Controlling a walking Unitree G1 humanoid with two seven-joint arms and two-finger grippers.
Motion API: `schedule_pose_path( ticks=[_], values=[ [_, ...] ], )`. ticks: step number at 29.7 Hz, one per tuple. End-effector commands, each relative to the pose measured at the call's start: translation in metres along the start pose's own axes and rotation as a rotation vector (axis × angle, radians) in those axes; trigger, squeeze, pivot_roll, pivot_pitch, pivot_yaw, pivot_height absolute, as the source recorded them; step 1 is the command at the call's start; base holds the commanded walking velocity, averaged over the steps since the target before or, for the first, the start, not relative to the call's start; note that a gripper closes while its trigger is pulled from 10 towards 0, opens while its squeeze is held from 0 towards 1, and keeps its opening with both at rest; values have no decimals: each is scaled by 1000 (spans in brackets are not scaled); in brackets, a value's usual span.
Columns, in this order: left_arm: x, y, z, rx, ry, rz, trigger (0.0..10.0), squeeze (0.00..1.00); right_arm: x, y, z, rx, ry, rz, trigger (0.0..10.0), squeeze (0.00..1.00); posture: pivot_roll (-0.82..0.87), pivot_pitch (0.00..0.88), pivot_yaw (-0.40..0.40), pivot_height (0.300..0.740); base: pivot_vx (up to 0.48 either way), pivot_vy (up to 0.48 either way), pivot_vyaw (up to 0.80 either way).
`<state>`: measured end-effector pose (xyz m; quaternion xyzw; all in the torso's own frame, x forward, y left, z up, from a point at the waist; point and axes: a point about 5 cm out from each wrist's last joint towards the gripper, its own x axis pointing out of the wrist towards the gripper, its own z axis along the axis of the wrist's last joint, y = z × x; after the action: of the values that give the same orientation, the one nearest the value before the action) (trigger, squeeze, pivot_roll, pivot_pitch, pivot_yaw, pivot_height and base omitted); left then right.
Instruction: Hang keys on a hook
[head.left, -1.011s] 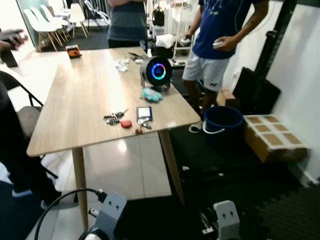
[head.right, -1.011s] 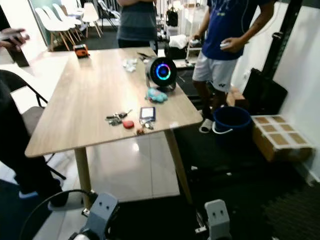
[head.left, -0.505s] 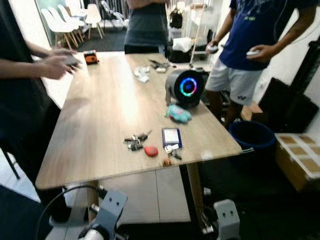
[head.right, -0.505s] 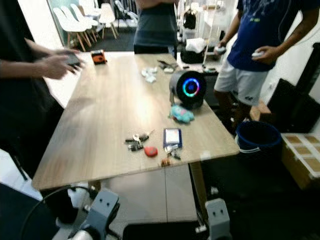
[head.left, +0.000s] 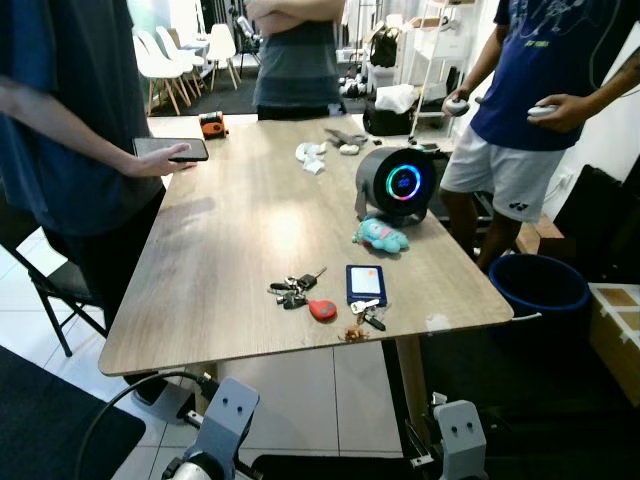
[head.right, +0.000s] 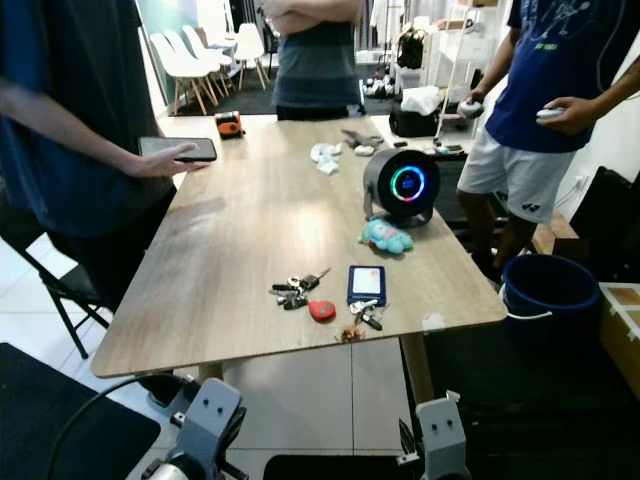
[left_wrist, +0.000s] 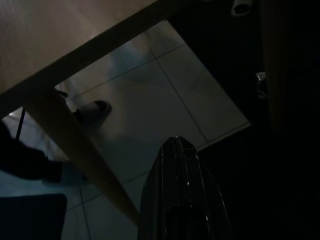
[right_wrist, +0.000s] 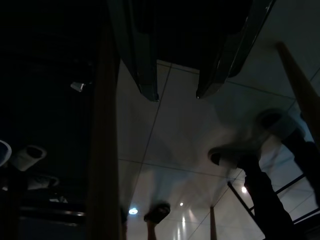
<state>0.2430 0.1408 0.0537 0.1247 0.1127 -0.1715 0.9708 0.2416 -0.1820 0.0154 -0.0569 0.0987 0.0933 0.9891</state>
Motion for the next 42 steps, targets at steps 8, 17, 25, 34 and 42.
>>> schedule_pose_path(
  ticks=[8,17,25,34,42],
  values=[
    [-2,-2,2,0,-13,-5,10000,0,-4,1,-6,1,23,-1,10000,0,41,113,64,740,0,0,0],
    [-2,0,2,3,-4,16,10000,0,-5,2,-7,2,26,0,10000,0,44,117,62,740,0,0,0],
    [-1,1,5,2,-18,31,10000,0,-4,3,-7,2,28,1,10000,0,48,118,62,740,0,-40,0],
    [0,2,4,9,-13,41,10000,0,-4,3,-8,4,32,1,10000,0,49,119,63,740,217,-400,0],
    [-1,4,2,7,-7,52,10000,0,-4,4,-8,5,32,2,10000,0,51,120,62,740,60,-418,0]
  ],
)
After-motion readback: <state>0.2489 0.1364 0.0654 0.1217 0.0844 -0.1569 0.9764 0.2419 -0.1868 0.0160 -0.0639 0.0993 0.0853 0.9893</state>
